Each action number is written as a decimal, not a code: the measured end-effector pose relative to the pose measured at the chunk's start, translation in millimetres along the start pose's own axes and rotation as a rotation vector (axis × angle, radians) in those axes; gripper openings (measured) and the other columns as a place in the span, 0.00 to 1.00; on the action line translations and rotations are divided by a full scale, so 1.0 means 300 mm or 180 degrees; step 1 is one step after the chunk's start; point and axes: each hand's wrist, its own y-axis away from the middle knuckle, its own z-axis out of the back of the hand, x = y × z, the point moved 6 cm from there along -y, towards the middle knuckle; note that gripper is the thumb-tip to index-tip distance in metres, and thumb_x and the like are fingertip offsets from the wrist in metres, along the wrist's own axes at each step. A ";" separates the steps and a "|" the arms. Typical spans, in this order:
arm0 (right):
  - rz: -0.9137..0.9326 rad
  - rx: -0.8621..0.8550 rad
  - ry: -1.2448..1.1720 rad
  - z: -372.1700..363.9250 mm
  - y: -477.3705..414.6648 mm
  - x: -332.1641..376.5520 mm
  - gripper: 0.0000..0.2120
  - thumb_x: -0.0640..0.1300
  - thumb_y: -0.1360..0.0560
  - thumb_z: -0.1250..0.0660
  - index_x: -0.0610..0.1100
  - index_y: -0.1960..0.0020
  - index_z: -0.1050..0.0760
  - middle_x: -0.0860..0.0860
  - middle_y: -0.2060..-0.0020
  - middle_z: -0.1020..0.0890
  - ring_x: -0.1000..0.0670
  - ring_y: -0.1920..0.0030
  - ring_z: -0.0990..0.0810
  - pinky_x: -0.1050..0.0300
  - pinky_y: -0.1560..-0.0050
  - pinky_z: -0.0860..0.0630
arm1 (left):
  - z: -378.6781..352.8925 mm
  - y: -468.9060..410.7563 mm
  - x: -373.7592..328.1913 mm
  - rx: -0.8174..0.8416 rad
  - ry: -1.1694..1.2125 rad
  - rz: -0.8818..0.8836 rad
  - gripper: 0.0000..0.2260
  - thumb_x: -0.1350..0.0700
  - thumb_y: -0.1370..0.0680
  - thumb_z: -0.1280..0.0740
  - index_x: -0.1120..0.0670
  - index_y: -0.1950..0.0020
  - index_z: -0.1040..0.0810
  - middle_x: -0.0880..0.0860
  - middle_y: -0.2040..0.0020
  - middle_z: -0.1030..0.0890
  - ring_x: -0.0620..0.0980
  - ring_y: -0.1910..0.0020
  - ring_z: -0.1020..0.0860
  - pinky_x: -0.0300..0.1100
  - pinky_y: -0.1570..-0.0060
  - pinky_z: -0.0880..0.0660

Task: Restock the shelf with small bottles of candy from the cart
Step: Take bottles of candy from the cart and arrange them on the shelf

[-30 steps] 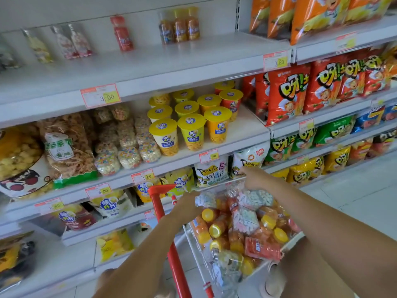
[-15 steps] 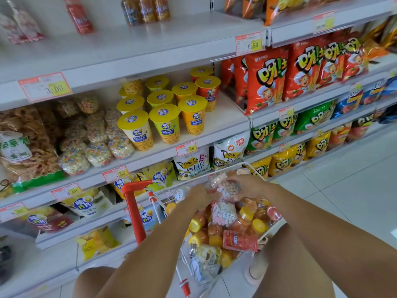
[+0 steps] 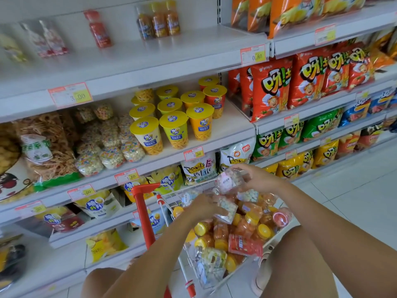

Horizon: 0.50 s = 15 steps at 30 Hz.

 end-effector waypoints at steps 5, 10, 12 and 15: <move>0.0473 0.0338 -0.2352 0.019 0.076 0.302 0.29 0.32 0.31 0.29 0.57 0.37 0.31 0.41 0.37 0.26 0.42 0.44 0.19 0.53 0.49 0.20 | 0.291 0.247 -0.108 -0.1356 0.0098 -0.1284 0.25 0.52 0.31 0.24 0.47 0.41 0.34 0.45 0.47 0.28 0.43 0.55 0.24 0.39 0.61 0.25; 0.1045 0.0784 -0.3747 -0.013 0.093 0.650 0.30 0.34 0.37 0.24 0.46 0.37 0.28 0.36 0.39 0.23 0.31 0.47 0.20 0.49 0.55 0.17 | 0.531 0.527 -0.163 -0.2447 0.0577 -0.2468 0.25 0.50 0.33 0.22 0.40 0.42 0.30 0.42 0.44 0.28 0.41 0.47 0.24 0.33 0.53 0.24; 0.1148 0.0876 -0.3710 -0.035 0.093 0.778 0.42 0.37 0.45 0.17 0.42 0.35 0.31 0.36 0.40 0.23 0.32 0.49 0.19 0.51 0.60 0.17 | 0.605 0.624 -0.166 -0.2893 0.0402 -0.2723 0.26 0.53 0.32 0.23 0.37 0.42 0.31 0.41 0.44 0.29 0.37 0.45 0.27 0.29 0.49 0.27; 0.1339 0.1109 -0.3430 -0.094 0.102 0.977 0.46 0.44 0.50 0.15 0.43 0.35 0.28 0.37 0.43 0.24 0.35 0.54 0.17 0.52 0.61 0.17 | 0.710 0.763 -0.152 -0.3409 0.0266 -0.2980 0.25 0.49 0.32 0.25 0.38 0.40 0.31 0.43 0.42 0.30 0.34 0.43 0.29 0.24 0.48 0.31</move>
